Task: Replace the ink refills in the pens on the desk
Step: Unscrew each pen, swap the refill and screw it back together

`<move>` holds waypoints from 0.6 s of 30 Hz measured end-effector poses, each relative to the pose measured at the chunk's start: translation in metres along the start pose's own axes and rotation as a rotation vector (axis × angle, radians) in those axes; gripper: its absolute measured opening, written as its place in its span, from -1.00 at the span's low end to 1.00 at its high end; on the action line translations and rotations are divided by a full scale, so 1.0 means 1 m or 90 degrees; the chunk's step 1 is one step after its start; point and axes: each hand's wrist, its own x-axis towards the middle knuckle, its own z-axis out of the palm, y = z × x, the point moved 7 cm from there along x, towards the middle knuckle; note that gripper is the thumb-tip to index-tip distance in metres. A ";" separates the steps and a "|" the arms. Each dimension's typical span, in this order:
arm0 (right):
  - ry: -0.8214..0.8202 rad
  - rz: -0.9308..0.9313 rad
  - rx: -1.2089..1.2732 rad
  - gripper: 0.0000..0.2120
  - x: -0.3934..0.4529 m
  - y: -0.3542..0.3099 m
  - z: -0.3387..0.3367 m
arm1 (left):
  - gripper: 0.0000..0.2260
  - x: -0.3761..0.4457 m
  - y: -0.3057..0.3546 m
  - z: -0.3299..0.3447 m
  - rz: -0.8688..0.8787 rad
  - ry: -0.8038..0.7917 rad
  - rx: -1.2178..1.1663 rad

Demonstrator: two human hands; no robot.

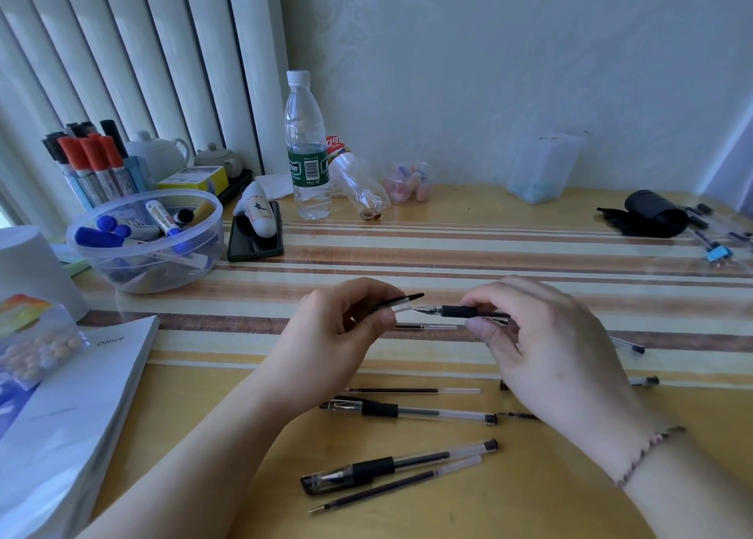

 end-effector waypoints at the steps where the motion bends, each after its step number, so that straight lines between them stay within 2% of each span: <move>1: -0.001 -0.002 -0.002 -0.85 0.000 0.000 0.001 | -0.84 0.000 0.000 0.001 0.003 -0.003 0.006; 7: 0.006 -0.009 -0.005 -0.85 0.001 0.001 -0.002 | -0.81 0.000 -0.001 -0.004 0.003 0.007 0.011; 13: -0.027 -0.060 -0.002 -0.86 -0.002 -0.013 0.005 | -0.83 -0.004 0.006 0.012 0.026 -0.055 0.050; 18: -0.035 -0.062 0.017 -0.83 -0.004 -0.016 0.008 | -0.80 -0.004 0.005 0.009 0.016 -0.028 0.047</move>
